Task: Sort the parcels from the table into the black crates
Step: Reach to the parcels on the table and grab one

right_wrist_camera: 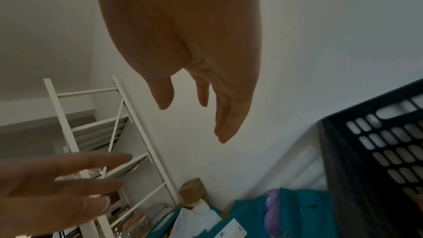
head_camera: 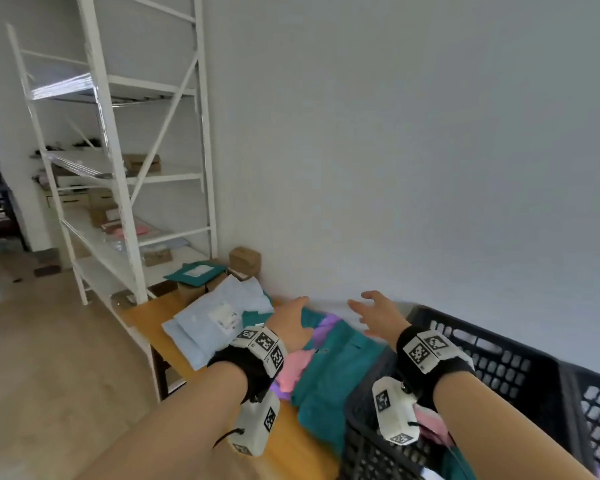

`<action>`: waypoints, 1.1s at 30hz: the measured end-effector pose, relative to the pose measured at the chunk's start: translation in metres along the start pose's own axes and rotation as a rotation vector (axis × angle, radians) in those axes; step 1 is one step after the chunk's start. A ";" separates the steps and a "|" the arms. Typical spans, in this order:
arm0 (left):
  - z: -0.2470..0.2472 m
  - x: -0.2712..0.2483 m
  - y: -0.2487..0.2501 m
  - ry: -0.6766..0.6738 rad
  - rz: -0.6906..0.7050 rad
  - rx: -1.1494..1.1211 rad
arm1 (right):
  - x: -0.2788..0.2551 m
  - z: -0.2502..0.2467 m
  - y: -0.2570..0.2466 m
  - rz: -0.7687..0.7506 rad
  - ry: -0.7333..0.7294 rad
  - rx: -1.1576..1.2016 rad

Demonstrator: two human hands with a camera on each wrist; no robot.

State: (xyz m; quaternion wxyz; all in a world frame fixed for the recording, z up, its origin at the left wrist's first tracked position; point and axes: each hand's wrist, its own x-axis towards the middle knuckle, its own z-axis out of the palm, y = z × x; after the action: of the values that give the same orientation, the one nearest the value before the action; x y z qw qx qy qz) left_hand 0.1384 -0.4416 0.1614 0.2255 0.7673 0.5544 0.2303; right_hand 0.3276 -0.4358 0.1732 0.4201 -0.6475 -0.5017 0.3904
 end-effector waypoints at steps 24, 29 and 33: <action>-0.005 0.151 -0.244 -0.306 -0.230 0.165 | 0.187 0.240 0.075 0.249 -0.102 -0.174; 0.009 0.192 -0.274 -0.429 -0.229 0.170 | 0.219 0.256 0.095 0.352 -0.064 -0.172; 0.041 0.240 -0.318 -0.490 -0.248 0.127 | 0.229 0.262 0.111 0.442 0.012 -0.142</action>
State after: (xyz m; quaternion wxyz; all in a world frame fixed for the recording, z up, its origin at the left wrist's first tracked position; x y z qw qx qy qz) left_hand -0.0077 -0.1261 -0.0373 0.3306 0.7388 0.5866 -0.0266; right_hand 0.1640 -0.1880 -0.0399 0.2807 -0.7718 -0.3716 0.4328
